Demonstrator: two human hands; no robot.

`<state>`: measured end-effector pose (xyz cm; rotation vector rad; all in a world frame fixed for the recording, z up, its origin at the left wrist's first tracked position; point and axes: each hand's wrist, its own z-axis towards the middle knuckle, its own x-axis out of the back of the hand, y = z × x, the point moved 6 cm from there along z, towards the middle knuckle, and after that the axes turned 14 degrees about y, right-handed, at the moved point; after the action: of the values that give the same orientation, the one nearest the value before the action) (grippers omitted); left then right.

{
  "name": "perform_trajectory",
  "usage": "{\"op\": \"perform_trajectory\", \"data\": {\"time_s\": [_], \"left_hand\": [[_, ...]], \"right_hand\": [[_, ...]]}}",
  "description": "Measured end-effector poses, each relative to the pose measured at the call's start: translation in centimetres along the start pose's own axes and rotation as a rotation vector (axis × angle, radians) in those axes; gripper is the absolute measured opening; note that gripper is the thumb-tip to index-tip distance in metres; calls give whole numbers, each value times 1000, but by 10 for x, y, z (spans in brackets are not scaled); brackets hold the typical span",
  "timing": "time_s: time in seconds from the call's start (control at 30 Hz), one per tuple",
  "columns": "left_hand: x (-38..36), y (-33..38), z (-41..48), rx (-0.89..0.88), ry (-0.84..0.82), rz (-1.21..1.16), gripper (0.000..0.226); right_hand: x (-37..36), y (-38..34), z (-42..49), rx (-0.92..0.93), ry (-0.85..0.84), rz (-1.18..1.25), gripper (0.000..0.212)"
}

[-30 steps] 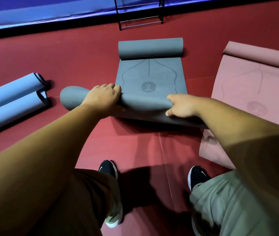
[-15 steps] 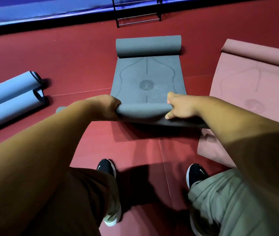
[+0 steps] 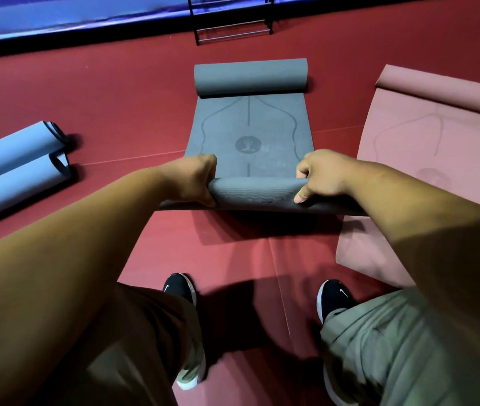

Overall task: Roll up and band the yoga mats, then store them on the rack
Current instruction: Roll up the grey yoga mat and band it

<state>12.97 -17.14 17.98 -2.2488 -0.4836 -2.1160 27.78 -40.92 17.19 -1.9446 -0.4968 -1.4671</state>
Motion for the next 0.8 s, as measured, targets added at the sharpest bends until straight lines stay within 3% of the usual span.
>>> {"op": "perform_trajectory", "data": {"time_s": [0.2,0.33,0.43,0.53,0.7,0.8], "left_hand": [[21,5,4,-58,131,86,38],[18,11,4,-122,79,163,32],[5,17,-1,-126,-18,158,30],[-5,16,-5,-122,-59,144,35],[-8,16,-4,-70,-117,236,72],[-12,15,2,-31,-75,236,58]], "right_hand": [[-1,-1,-4,8,-58,-20,26],[2,-9,-5,49,-18,14,41],[3,-8,-5,77,-39,19,39],[-2,-7,-5,94,-73,2,32],[-8,-7,-4,85,-112,35,30],[-9,-9,-11,47,-177,94,38]]}}
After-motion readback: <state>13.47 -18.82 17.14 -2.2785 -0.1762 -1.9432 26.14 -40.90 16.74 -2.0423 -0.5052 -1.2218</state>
